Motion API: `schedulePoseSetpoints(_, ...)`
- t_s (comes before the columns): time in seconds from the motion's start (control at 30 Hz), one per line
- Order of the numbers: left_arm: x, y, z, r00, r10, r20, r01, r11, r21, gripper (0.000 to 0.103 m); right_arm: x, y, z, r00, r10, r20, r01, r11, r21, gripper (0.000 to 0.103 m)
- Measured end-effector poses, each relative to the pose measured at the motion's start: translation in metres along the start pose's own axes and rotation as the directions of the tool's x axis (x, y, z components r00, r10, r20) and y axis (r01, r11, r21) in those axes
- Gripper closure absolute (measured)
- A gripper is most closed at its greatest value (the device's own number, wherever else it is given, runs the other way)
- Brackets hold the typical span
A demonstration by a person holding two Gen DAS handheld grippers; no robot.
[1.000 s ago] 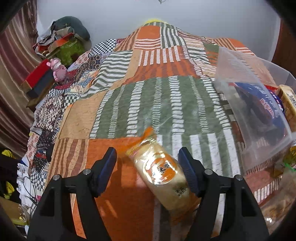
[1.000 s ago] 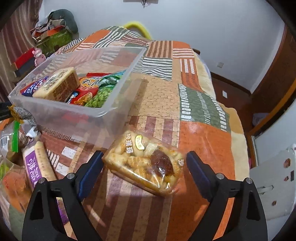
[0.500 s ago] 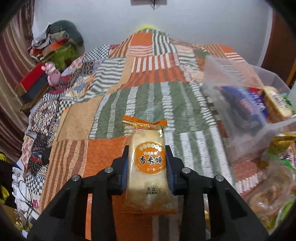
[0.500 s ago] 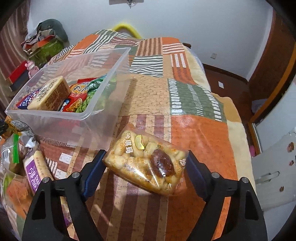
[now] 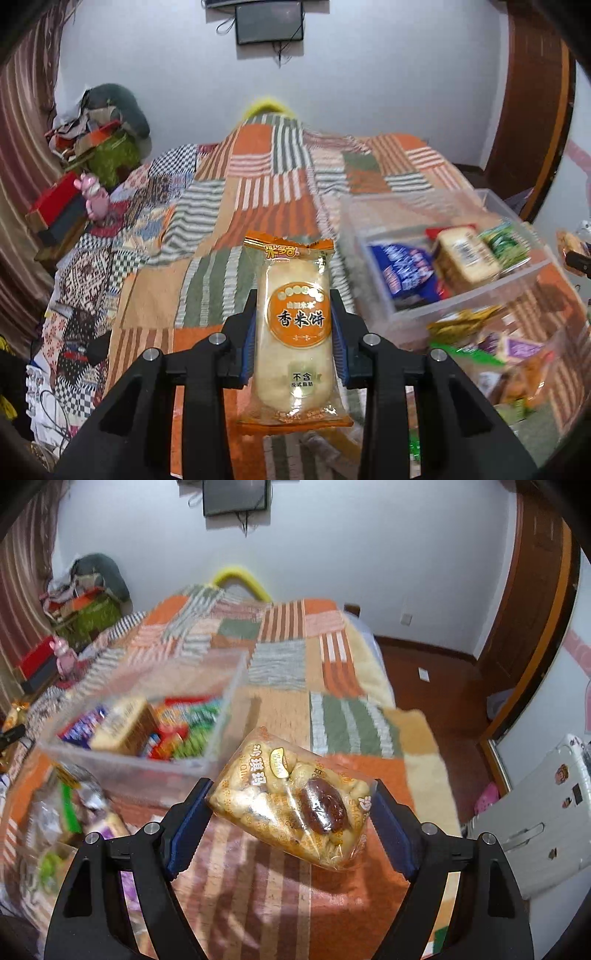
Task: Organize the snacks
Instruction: 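Lower the rice cake and pastry packs into the clear box and release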
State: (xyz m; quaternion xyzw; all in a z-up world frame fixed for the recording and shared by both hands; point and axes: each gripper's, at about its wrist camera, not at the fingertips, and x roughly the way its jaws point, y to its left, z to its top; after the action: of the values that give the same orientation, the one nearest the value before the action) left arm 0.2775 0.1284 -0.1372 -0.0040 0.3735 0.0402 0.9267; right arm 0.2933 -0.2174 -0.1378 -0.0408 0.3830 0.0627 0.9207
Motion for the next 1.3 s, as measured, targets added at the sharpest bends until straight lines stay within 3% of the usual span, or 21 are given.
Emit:
schedulePoseSetpoints(0.23, -0.014, -0.017, 0.02, 0.998, -0.036, 0.046, 0.036, 0.999, 0.009, 0.069, -0.03, 0.016, 0.025, 0.993, 0.035, 0.113, -0.033, 0.999, -0.023, 0.023)
schedulePoseSetpoints(0.63, -0.009, -0.055, 0.051, 0.992, -0.092, 0.09, 0.086, 0.994, 0.067, 0.069, -0.017, 0.046, 0.055, 0.977, 0.097, 0.188, -0.089, 0.995, -0.054, 0.023)
schedulePoseSetpoints(0.93, 0.02, -0.075, 0.068, 0.989, -0.131, 0.065, 0.126, 0.99, 0.07, 0.069, 0.011, 0.063, 0.066, 0.978, 0.137, 0.157, -0.128, 0.989, -0.07, 0.023)
schedulePoseSetpoints(1.3, 0.075, -0.092, 0.077, 0.986, -0.165, -0.04, 0.167, 0.984, 0.057, 0.069, 0.059, 0.077, 0.07, 0.987, 0.155, 0.047, -0.151, 0.985, -0.089, 0.023)
